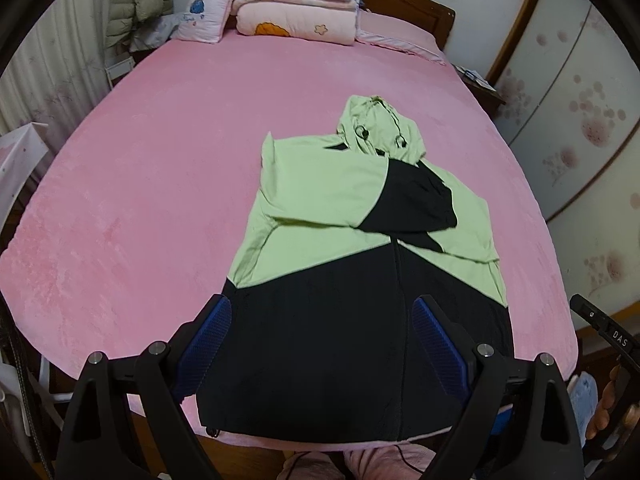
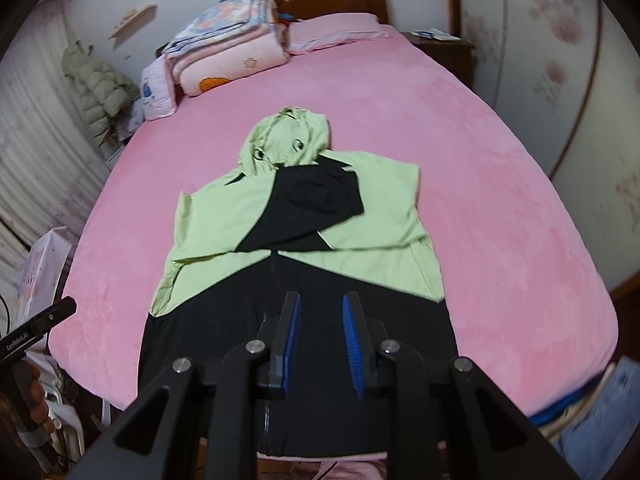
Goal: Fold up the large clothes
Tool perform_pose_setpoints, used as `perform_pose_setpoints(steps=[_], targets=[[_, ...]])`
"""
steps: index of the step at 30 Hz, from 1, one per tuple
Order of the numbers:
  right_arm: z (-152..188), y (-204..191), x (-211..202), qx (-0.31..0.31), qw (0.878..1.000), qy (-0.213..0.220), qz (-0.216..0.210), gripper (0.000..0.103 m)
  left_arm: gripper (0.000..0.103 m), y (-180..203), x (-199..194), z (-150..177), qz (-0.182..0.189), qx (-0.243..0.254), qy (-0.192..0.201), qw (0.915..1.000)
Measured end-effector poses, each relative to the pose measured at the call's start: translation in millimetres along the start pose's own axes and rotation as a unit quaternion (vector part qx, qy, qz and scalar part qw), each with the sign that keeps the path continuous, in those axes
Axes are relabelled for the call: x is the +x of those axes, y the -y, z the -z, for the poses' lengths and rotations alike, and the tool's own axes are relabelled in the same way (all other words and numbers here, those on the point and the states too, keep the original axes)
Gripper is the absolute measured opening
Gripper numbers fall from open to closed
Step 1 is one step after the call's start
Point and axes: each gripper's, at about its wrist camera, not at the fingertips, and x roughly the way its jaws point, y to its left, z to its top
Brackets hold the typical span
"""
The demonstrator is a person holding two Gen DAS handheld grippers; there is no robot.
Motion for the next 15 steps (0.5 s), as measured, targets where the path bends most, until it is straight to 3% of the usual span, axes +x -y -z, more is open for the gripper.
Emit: perform_pose_setpoints(steps=[4, 8, 11, 15], targets=[[21, 6, -4, 0.018, 1.000, 0.005, 0.008, 0.036, 0.091, -1, 3, 16, 0.021, 0.022, -0.004, 0.9995], [39, 17, -2, 0.036, 0.999, 0.005, 0.014, 0.037, 0.091, 1, 9, 31, 0.016, 0.046, -0.014, 0.9987], [52, 29, 6, 0.048, 0.999, 0.000, 0.021, 0.038, 0.091, -4, 22, 44, 0.026, 0.045, -0.044, 0.9977], [72, 47, 18, 0.051, 0.998, -0.003, 0.035, 0.040, 0.091, -17, 47, 67, 0.010, 0.049, -0.081, 0.9955]])
